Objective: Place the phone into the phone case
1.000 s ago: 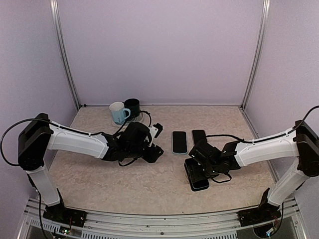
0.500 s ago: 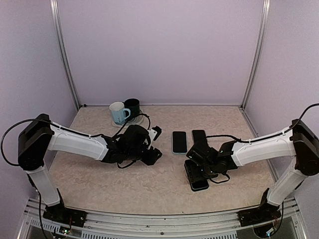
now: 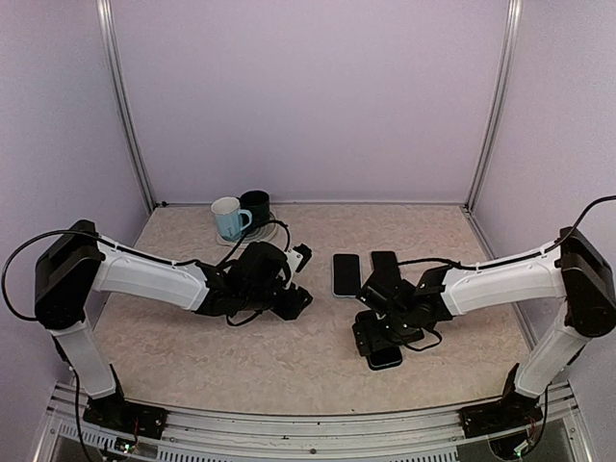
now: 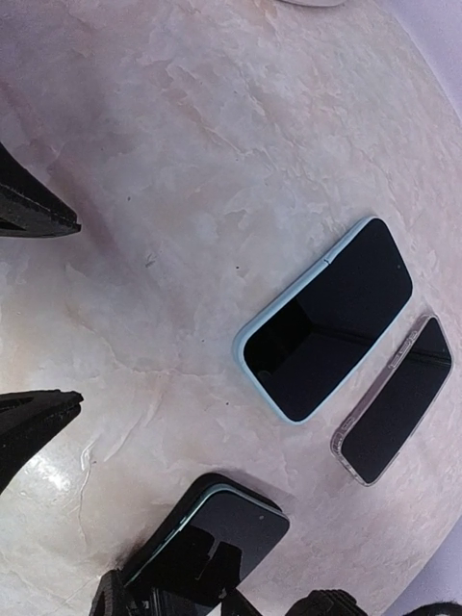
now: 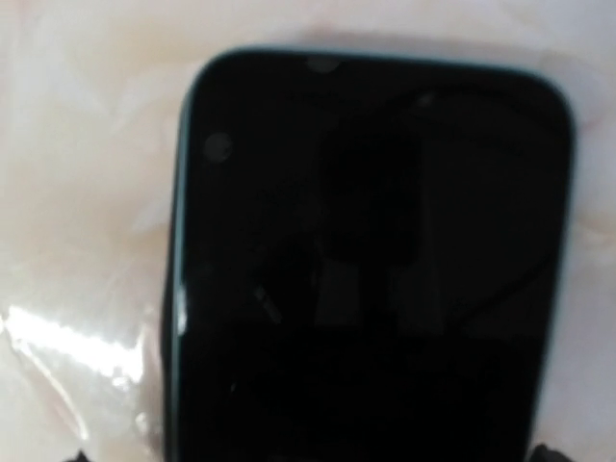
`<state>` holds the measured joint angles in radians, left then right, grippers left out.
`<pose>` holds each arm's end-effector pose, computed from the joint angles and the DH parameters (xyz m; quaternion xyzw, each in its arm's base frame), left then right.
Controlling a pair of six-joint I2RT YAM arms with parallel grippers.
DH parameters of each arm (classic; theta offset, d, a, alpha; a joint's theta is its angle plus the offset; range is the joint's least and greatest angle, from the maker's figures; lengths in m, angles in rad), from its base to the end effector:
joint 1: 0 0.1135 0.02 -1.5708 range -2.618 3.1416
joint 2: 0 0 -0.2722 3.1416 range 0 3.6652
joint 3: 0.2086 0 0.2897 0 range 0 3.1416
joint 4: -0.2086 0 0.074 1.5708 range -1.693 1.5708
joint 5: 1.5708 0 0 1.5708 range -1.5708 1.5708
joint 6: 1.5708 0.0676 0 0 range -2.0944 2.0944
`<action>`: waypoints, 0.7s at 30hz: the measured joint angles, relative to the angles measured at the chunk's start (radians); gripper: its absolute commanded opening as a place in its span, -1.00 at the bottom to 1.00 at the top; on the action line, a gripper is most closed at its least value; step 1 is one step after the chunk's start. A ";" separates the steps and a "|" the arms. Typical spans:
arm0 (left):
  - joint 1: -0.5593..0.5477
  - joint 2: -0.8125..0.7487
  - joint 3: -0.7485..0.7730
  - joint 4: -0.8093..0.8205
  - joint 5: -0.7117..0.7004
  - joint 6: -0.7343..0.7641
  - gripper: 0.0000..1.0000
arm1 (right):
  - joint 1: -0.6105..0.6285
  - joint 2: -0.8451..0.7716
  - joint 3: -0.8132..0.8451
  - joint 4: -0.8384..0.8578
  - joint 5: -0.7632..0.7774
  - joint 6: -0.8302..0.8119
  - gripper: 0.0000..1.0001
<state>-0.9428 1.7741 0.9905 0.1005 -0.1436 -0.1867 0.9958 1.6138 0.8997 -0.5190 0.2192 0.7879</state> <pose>0.2589 -0.3401 0.1336 0.3039 0.8485 -0.1745 0.3965 0.1926 0.2702 0.1131 -0.0834 0.9765 0.0623 0.1888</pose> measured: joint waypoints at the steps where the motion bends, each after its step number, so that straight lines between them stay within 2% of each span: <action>1: 0.000 0.000 -0.001 0.001 0.000 0.000 0.08 | -0.005 0.003 0.005 -0.005 -0.019 -0.004 0.98; 5: 0.000 0.000 -0.002 0.003 0.000 0.000 0.08 | -0.035 0.040 0.017 -0.023 -0.106 -0.014 0.98; 9: 0.000 0.000 -0.002 0.004 0.000 0.001 0.08 | -0.047 0.073 0.054 -0.054 -0.114 -0.028 0.97; 15: 0.000 0.000 -0.002 0.003 0.000 0.001 0.09 | -0.049 0.101 0.081 -0.091 -0.091 -0.048 0.51; 21: 0.000 0.000 -0.002 0.003 0.000 0.000 0.09 | -0.049 0.101 0.082 -0.089 -0.085 -0.051 0.22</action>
<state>-0.9428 1.7741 0.9890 0.1036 -0.1436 -0.1864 0.9466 1.7145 0.9817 -0.6083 0.1345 0.7372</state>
